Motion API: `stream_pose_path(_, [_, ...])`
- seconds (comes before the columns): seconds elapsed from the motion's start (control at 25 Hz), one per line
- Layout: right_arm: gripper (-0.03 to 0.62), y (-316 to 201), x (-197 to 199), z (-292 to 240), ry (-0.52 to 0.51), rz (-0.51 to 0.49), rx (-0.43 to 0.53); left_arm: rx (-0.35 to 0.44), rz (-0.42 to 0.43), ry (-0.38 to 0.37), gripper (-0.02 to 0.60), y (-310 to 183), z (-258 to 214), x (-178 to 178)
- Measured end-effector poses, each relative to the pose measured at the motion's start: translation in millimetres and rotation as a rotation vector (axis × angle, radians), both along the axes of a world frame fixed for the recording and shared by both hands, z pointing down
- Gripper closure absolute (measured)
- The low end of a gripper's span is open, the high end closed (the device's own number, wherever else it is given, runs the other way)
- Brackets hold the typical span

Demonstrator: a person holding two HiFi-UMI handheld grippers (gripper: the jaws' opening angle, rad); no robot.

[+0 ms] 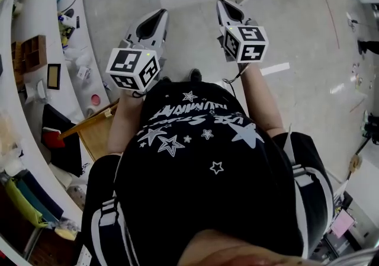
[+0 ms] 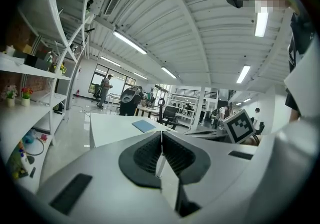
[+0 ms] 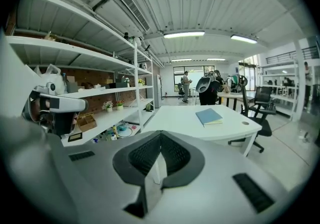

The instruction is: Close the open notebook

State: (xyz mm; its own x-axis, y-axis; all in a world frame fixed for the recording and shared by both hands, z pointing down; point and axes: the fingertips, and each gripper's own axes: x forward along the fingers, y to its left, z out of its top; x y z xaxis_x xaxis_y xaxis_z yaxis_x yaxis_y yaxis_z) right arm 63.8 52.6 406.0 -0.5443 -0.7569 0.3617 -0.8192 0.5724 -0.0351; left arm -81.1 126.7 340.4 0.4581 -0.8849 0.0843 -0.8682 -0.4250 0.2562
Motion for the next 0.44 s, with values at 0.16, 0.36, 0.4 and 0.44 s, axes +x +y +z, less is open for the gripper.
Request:
stream_pose_path(0.16, [0.585, 1, -3, -10, 0.017, 0.015, 0.029, 0.008, 0.004, 0.000, 0.566, -1, 1, -6])
stream_pose_path(0.36, [0.585, 4, -6, -15, 0.026, 0.024, 0.044, 0.003, -0.005, -0.009, 0.566, -4, 3, -12])
stream_pose_path(0.4, [0.585, 4, -6, -15, 0.027, 0.025, 0.044, 0.003, -0.007, -0.010, 0.566, -4, 3, -13])
stream_pose_path(0.44, [0.585, 4, -7, -15, 0.028, 0.026, 0.044, 0.003, -0.009, -0.011, 0.566, -5, 2, -14])
